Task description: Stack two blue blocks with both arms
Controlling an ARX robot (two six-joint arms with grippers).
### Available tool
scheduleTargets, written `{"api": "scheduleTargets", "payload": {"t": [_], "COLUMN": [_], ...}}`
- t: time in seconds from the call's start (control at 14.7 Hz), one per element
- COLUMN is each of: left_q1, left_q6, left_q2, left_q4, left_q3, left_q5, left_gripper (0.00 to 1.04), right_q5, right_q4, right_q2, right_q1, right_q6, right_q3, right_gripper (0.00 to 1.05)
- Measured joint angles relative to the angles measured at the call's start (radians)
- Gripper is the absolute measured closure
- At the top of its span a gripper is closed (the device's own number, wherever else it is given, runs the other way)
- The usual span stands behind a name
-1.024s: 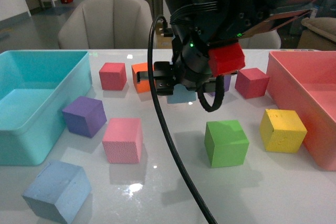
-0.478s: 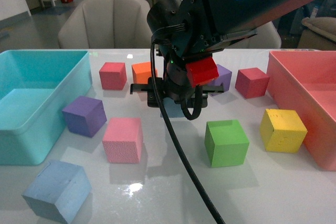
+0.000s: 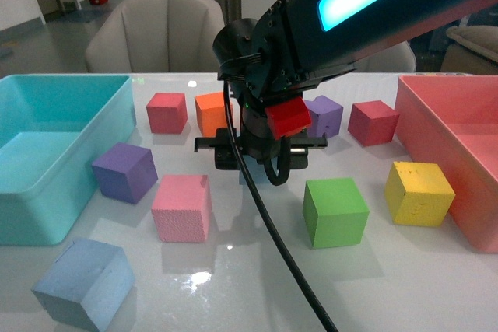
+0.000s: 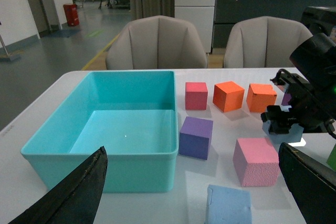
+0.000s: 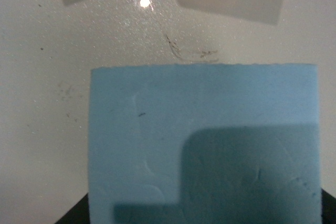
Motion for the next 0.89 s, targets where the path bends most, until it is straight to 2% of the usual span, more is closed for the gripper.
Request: {"api": "scheduleTargets", "payload": {"t": [0.2, 0.27, 0.55, 0.89], "left_q1": [0.000, 0.000, 0.000, 0.000], "left_q6": [0.000, 0.000, 0.000, 0.000], "left_q2": [0.000, 0.000, 0.000, 0.000], "left_q4": [0.000, 0.000, 0.000, 0.000], "left_q3": [0.000, 0.000, 0.000, 0.000], "left_q5": [0.000, 0.000, 0.000, 0.000], "left_gripper": [0.07, 0.07, 0.07, 0.07], "right_q5": [-0.018, -0.013, -0.011, 0.042], "right_q4": [-0.010, 0.003, 0.136, 0.573], "right_q2": [0.033, 0.033, -0.145, -0.563], "right_q1": [0.000, -0.001, -0.021, -0.033], "right_q6": [-0.001, 0.000, -0.002, -0.042], "right_q3": [0.043, 0.048, -0.122, -0.609], "right_gripper": [0.14, 0.07, 0.06, 0.06]}}
